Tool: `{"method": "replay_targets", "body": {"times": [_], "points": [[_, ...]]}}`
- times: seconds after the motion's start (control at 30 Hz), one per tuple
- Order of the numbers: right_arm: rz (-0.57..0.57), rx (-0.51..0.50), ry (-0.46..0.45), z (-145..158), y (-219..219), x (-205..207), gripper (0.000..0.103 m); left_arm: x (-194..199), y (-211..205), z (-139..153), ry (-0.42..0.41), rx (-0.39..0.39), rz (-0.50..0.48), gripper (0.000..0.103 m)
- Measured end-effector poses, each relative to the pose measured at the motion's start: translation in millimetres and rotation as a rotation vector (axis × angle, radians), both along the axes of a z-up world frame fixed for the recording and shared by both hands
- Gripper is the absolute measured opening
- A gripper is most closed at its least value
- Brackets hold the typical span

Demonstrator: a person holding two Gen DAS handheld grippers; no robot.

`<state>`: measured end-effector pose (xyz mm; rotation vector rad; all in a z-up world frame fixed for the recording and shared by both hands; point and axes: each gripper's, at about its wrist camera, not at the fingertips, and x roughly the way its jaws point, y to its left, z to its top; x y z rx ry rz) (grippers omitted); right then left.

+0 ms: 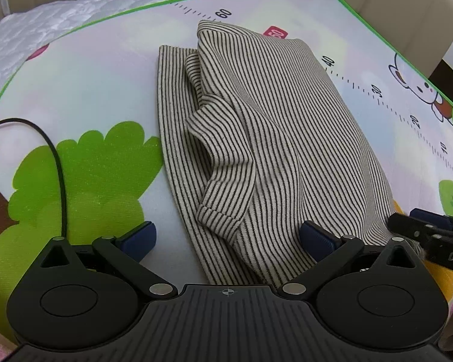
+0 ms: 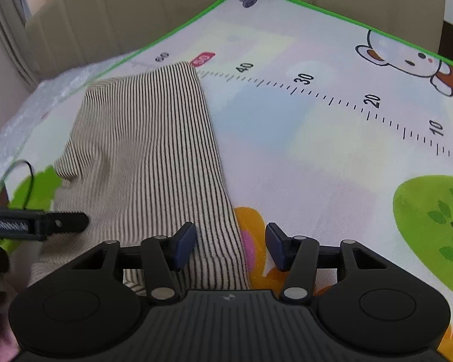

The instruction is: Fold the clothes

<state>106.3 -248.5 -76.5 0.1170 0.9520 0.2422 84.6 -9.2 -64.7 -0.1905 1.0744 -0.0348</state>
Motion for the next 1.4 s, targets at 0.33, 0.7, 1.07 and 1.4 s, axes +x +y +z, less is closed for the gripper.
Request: {"method": "replay_targets", "body": {"times": [0.33, 0.7, 1.07, 1.4], "points": [[0.034, -0.012, 0.041, -3.1, 8.4, -2.9, 0.053, -0.2, -0.3, 0.1, -0.014, -0.008, -0.01, 0.103], [0.068, 0.037, 0.012, 17.1, 11.9, -2.2, 0.049, 4.2, 12.3, -0.8, -0.007, -0.075, 0.05, 0.087], [-0.029, -0.003, -0.057, 8.4, 44.2, 106.0, 0.062, 1.3, 9.1, -3.2, -0.048, -0.041, 0.04, 0.094], [-0.019, -0.007, -0.106, -16.8, 75.2, 149.7, 0.069, 6.7, 3.2, -7.8, -0.044, -0.043, 0.02, 0.095]]}}
